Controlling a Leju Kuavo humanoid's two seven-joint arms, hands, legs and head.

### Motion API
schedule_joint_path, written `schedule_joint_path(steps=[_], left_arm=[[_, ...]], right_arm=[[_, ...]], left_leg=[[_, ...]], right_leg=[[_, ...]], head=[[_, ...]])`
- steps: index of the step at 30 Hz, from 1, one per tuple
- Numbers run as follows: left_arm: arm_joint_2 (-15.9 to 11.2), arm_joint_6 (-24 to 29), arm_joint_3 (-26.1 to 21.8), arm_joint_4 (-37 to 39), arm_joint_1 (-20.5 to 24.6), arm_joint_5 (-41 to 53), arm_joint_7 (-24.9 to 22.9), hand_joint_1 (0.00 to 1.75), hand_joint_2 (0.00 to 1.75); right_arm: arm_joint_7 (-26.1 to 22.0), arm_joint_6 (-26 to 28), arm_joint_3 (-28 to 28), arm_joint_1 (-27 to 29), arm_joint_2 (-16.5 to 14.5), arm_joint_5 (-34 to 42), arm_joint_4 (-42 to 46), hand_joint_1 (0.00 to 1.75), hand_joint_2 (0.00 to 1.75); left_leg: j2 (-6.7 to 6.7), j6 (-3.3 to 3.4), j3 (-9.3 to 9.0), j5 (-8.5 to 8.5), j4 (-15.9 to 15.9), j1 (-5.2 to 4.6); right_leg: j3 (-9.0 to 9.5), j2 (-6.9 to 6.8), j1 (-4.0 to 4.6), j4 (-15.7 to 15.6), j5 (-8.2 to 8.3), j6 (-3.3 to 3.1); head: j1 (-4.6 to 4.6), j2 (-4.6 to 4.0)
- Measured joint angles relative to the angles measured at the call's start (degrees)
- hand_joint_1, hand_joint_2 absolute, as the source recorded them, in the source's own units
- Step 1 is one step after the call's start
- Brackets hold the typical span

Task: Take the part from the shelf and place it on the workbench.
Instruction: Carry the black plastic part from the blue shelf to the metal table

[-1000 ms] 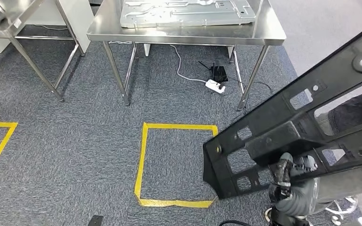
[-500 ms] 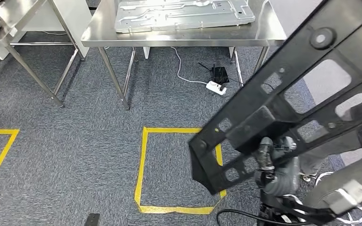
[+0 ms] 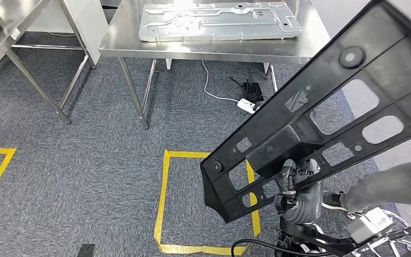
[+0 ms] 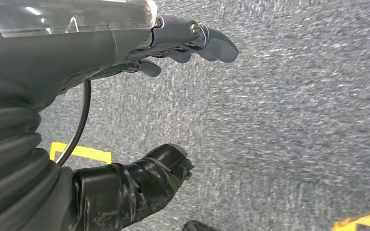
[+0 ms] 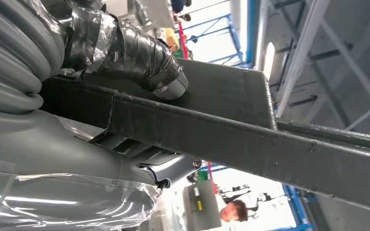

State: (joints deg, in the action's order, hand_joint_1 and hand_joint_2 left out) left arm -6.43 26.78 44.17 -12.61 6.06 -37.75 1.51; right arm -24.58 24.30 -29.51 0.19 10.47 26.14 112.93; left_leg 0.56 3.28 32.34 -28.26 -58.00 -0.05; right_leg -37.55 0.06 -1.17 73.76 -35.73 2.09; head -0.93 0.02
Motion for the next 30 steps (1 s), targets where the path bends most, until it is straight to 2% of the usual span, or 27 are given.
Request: schedule_joint_path(steps=[1, 2, 4, 5, 6, 8, 10, 11, 12, 15, 16, 17, 18, 19, 20, 21, 22, 23, 26, 27, 28, 30], left_arm=[[0.0, -0.1, -0.09, 0.0, -0.06, -0.19, 0.14, 0.0, 1.75], [0.01, -0.2, -0.17, 0.0, -0.1, -0.31, 0.21, 0.0, 1.75], [0.22, -0.32, -0.33, 0.0, -0.14, -0.38, 0.54, 0.0, 1.75], [0.37, -0.31, -0.4, 0.0, -0.1, -0.37, 0.96, 0.0, 1.75], [0.51, -0.23, -0.45, 0.0, -0.06, -0.38, 1.5, 0.0, 1.75], [0.6, 0.14, -0.6, 0.0, 0.01, -0.49, 2.73, 0.0, 1.75], [0.53, 0.57, -0.8, -0.01, 0.11, -0.83, 3.96, 0.0, 1.75], [0.51, 0.75, -0.91, -0.01, 0.26, -1.04, 4.66, 0.0, 1.75], [0.44, 0.9, -1.06, -0.02, 0.47, -1.25, 5.29, 0.0, 1.75], [0.17, 1.03, -1.65, -0.02, 1.03, -1.8, 6.33, 0.0, 1.75], [0.11, 0.88, -1.81, -0.02, 1.08, -2.08, 6.18, 0.0, 1.75], [0.07, 0.67, -1.98, -0.02, 1.08, -2.3, 5.89, 0.0, 1.75], [0.05, 0.44, -2.14, -0.02, 1.05, -2.45, 5.61, 0.0, 1.75], [0.03, 0.26, -2.27, -0.02, 0.99, -2.56, 5.57, 0.0, 1.75], [0.01, 0.13, -2.41, -0.02, 0.81, -2.56, 5.87, 0.0, 1.75], [0.0, 0.01, -2.54, -0.02, 0.65, -2.56, 6.42, 0.0, 1.75], [0.0, -0.09, -2.63, -0.02, 0.44, -2.6, 7.04, 0.0, 1.75], [0.0, -0.18, -2.7, -0.02, 0.23, -2.69, 7.53, 0.0, 1.75], [0.01, -0.47, -2.76, 0.0, -0.11, -2.99, 8.1, 0.0, 1.75], [0.02, -0.61, -2.78, 0.0, -0.11, -3.01, 8.14, 0.0, 1.75], [0.03, -0.74, -2.79, 0.0, -0.07, -2.99, 8.15, 0.0, 1.75], [0.08, -0.88, -2.8, 0.0, -0.1, -2.97, 8.15, 0.0, 1.75]], right_arm=[[-0.02, 0.05, -0.08, 0.1, -0.01, 0.0, -0.3, 1.75, 1.75], [-0.03, 0.05, -0.13, 0.11, -0.04, 0.0, -0.62, 1.75, 1.75], [-0.09, -0.23, -0.15, -0.01, -0.13, 0.02, -1.23, 1.75, 1.75], [-0.17, -0.56, -0.15, -0.17, -0.2, 0.06, -1.57, 1.75, 1.75], [-0.29, -1.01, -0.16, -0.31, -0.29, 0.11, -1.83, 1.75, 1.75], [-0.51, -1.91, -0.17, -0.73, -0.59, 0.18, -2.23, 1.75, 1.75], [-0.51, -2.72, -0.17, -1.42, -1.06, 0.1, -2.51, 1.75, 1.75], [-0.37, -3.21, -0.17, -2.05, -1.36, 0.03, -2.71, 1.75, 1.75], [-0.17, -3.76, -0.17, -2.82, -1.65, -0.07, -2.95, 1.75, 1.75], [0.71, -5.49, -0.17, -5.34, -2.58, -0.21, -4.33, 1.75, 1.75], [1.24, -5.87, -0.17, -5.92, -2.83, -0.14, -4.88, 1.75, 1.75], [1.79, -6.11, -0.17, -6.34, -3.02, -0.06, -5.41, 1.75, 1.75], [2.31, -6.26, -0.17, -6.65, -3.18, 0.03, -5.9, 1.75, 1.75], [2.63, -6.46, -0.17, -6.89, -3.31, 0.09, -6.36, 1.75, 1.75], [2.66, -6.8, -0.17, -7.12, -3.43, 0.09, -6.81, 1.75, 1.75], [2.6, -7.23, -0.17, -7.44, -3.52, 0.09, -7.22, 1.75, 1.75], [2.54, -7.67, -0.17, -7.79, -3.58, 0.09, -7.58, 1.75, 1.75], [2.53, -8.03, -0.17, -8.16, -3.6, 0.1, -7.87, 1.75, 1.75], [3.19, -8.41, -0.17, -9.11, -3.6, 0.11, -8.33, 1.75, 1.75], [3.46, -8.35, -0.17, -9.28, -3.59, -0.1, -8.4, 1.75, 1.75], [3.71, -8.15, -0.17, -9.3, -3.58, -0.48, -8.49, 1.75, 1.75], [4.08, -7.41, -0.17, -8.97, -3.54, -1.55, -8.56, 1.75, 1.75]], left_leg=[[0.04, 0.09, -0.56, -0.42, 0.0, -0.2], [0.09, 0.11, -1.3, -0.92, 0.0, -0.41], [0.17, 0.03, -2.73, -1.99, 0.03, -0.72], [0.25, -0.13, -3.19, -2.45, 0.03, -0.82], [0.26, -0.4, -3.34, -2.84, 0.05, -0.84], [0.2, -1.03, -3.81, -3.21, -0.18, -0.9], [0.0, -1.64, -4.23, -3.83, -0.83, -0.9], [-0.05, -2.05, -3.63, -4.31, -2.08, -0.82], [-0.11, -2.52, -2.21, -4.98, -4.4, -0.63], [-0.18, -3.87, 4.49, -7.71, -13.05, 0.13], [-0.18, -4.1, 6.0, -7.85, -13.91, 0.34], [-0.19, -4.23, 6.64, -6.87, -13.02, 0.5], [-0.21, -4.24, 6.47, -4.58, -10.49, 0.61], [-0.26, -4.18, 5.86, -1.37, -7.08, 0.68], [-0.32, -4.04, 5.38, 0.66, -4.3, 0.6], [-0.37, -3.78, 4.94, 1.76, -2.43, 0.46], [-0.4, -3.44, 4.79, 2.35, -1.66, 0.31], [-0.38, -3.07, 4.76, 1.93, -1.81, 0.15], [-0.35, -1.95, 3.63, 2.76, -1.03, 0.53], [-0.36, -1.58, 3.15, 2.69, -0.7, 0.67], [-0.37, -1.26, 2.79, 2.47, -0.54, 0.63], [-0.3, -0.79, 2.17, 1.8, -0.5, 0.55]], right_leg=[[-1.02, 0.0, 0.19, 0.16, 0.86, -0.23], [-1.02, 0.0, 0.42, -1.86, 2.92, -0.62], [0.34, -0.03, 1.09, -8.28, 8.08, -1.8], [0.83, -0.08, 1.45, -11.1, 9.16, -2.33], [1.17, -0.1, 1.71, -12.64, 9.73, -2.72], [1.51, -0.06, 1.8, -13.74, 9.23, -3.12], [2.58, -0.03, 1.32, -14.28, 9.8, -3.46], [3.12, -0.05, 1.11, -14.51, 9.76, -3.61], [3.56, -0.07, 0.91, -14.71, 9.7, -3.72], [4.44, 0.01, 0.77, -14.84, 8.88, -3.85], [4.92, 0.07, 0.7, -14.83, 8.47, -3.79], [5.53, 0.12, 0.62, -14.83, 8.02, -3.66], [6.23, 0.13, 0.54, -14.82, 7.53, -3.48], [6.84, 0.1, 0.48, -14.84, 7.02, -3.26], [7.4, 0.09, 0.48, -14.81, 6.56, -2.97], [7.7, 0.09, 0.51, -14.81, 6.14, -2.62], [7.84, 0.12, 0.55, -14.82, 5.8, -2.24], [8.01, 0.18, 0.6, -14.89, 5.54, -1.86], [8.14, 0.16, 0.72, -13.97, 4.34, -0.83], [7.14, 0.13, 0.72, -11.83, 3.37, -0.58], [5.29, 0.11, 0.64, -8.55, 2.17, -0.42], [0.32, 0.1, 0.63, -1.28, 0.38, -0.26]], head=[[0.0, 0.0], [-0.01, 0.0], [-0.05, 0.0], [-0.11, 0.0], [-0.15, 0.0], [-0.25, 0.0], [-0.28, 0.0], [-0.37, 0.0], [-0.45, 0.0], [-0.65, 0.0], [-0.67, 0.0], [-0.66, 0.0], [-0.66, 0.0], [-0.67, 0.0], [-0.63, 0.0], [-0.63, 0.0], [-0.6, 0.0], [-0.57, 0.0], [-0.46, 0.0], [-0.4, 0.0], [-0.32, 0.0], [-0.21, 0.0]])
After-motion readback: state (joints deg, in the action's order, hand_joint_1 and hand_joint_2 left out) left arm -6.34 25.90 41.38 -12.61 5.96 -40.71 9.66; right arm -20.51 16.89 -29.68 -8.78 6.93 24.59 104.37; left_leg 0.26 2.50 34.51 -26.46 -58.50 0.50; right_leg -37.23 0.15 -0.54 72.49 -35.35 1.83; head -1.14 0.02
